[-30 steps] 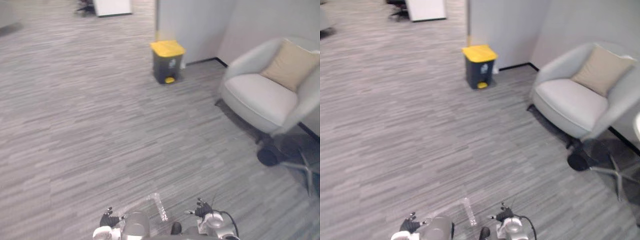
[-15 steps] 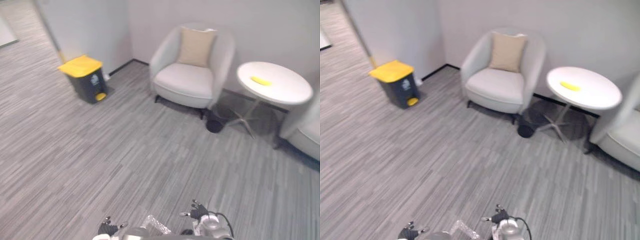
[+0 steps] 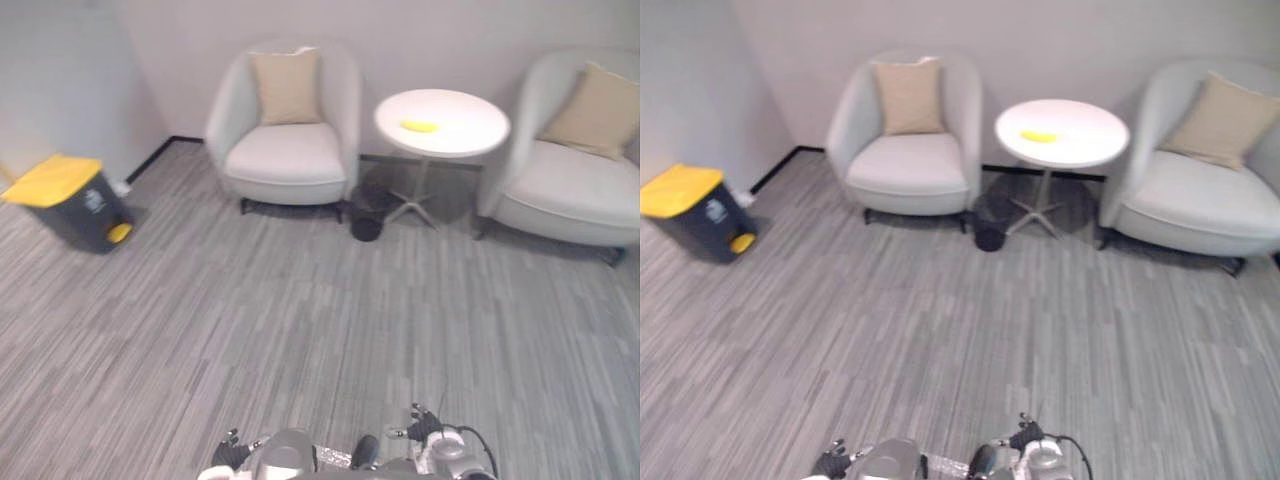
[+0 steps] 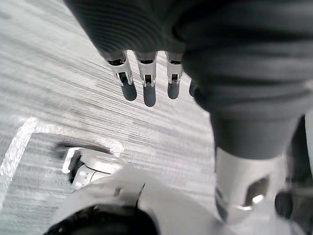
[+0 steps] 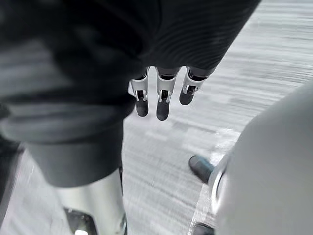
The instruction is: Organize the slippers on the shoe rack
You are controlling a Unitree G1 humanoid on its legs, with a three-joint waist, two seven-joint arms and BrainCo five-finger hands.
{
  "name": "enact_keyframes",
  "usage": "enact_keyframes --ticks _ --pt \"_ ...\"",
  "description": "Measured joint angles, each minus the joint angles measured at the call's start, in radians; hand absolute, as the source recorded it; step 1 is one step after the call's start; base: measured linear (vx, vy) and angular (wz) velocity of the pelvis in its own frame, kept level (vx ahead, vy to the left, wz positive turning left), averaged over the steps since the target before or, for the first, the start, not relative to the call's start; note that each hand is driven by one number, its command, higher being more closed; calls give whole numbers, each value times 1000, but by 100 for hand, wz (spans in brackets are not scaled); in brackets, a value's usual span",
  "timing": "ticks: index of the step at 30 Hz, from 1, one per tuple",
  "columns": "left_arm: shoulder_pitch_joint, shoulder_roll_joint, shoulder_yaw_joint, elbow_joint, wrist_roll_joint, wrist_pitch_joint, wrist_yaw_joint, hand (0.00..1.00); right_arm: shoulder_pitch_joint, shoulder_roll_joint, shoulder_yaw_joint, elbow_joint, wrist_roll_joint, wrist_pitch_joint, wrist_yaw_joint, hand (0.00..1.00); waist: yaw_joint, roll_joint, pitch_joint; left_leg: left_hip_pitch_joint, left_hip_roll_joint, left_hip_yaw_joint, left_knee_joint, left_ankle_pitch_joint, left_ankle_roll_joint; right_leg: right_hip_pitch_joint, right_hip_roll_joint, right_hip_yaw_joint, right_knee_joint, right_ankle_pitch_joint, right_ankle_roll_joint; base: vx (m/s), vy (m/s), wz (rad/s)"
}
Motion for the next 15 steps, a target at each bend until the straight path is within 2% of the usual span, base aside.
enact_keyframes --ticks 1,2,3,5,7,11,15 --pt "-1 0 0 6 0 0 0 0 -4 -3 -2 0 0 -1 0 0 -12 -1 -1 13 8 7 -26 11 17 -5 -10 12 55 5 -33 67 91 -46" --pt "-2 10 -1 8 0 -1 -1 0 -1 0 -8 0 0 -1 -2 0 -26 -26 -3 29 -3 9 -42 17 -2 31 -38 44 45 5 -23 111 114 -24" --pt "-3 25 2 15 0 2 2 0 29 14 -30 5 -1 0 -2 0 -16 -54 -13 47 -22 18 -64 38 -22 68 -62 52 -13 36 -24 108 99 -24" --pt "2 23 22 13 1 0 1 0 44 15 -45 -2 0 -2 -3 0 -17 -70 -37 73 -35 14 -138 70 -33 75 -72 61 -37 37 -9 123 45 -9" --pt "-4 22 22 20 1 0 1 0 59 15 -76 0 3 -2 -3 0 -25 -71 -36 96 -44 1 -181 99 -30 81 -80 56 -35 34 -6 118 27 17" --pt "-2 14 37 22 1 -1 3 0 68 16 -121 1 34 0 -5 0 -34 -65 -46 107 -59 -27 -204 110 -23 84 -92 26 -34 30 1 114 67 20" --pt "-1 16 38 22 2 -1 4 0 70 25 -134 0 34 0 -10 0 -33 -72 -49 133 -77 -36 -214 110 -22 114 -109 21 -34 21 16 87 96 6"
